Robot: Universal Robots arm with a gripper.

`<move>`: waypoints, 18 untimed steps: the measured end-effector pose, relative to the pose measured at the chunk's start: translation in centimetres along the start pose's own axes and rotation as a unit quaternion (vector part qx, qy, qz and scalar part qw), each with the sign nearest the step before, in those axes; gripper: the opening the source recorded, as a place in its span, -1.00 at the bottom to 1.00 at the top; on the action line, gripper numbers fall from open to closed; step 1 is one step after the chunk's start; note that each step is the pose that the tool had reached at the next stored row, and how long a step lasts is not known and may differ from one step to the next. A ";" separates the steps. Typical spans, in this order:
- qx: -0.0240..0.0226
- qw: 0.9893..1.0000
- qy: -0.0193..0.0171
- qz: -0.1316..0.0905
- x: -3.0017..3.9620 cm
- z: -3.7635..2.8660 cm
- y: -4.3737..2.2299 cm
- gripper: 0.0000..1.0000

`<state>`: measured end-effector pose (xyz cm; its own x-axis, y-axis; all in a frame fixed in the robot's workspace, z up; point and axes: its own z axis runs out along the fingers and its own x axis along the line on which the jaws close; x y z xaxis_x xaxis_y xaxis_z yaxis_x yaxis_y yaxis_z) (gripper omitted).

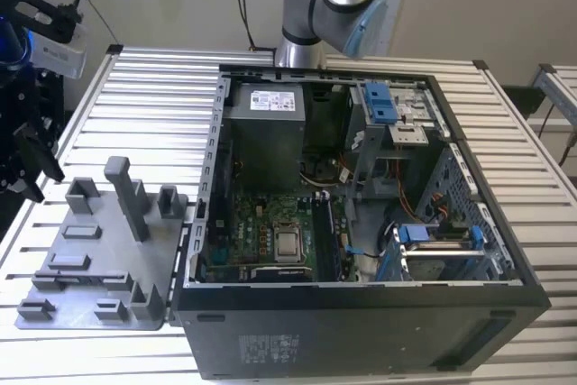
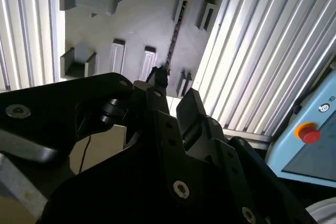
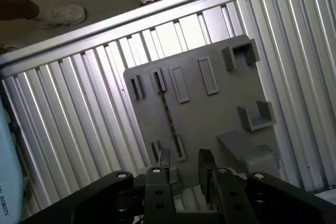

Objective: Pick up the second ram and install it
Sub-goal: 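Pick up the second ram and move it above second insertion slot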

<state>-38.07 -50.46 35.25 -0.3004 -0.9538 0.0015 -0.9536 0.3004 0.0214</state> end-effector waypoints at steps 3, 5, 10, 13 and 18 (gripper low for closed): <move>0.000 1.000 -0.002 -0.021 0.00 0.36 0.01 -0.28; 0.000 0.999 -0.002 -0.032 0.02 0.59 0.06 -0.28; 0.001 0.999 -0.004 -0.051 0.07 1.19 0.20 -0.28; 0.001 0.998 -0.006 -0.063 0.10 1.53 0.27 -0.28; 0.001 0.997 -0.007 -0.079 0.12 1.90 0.34 -0.28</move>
<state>-38.46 -50.46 33.36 -0.1460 -0.9892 -0.0157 -0.9892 0.1457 0.0185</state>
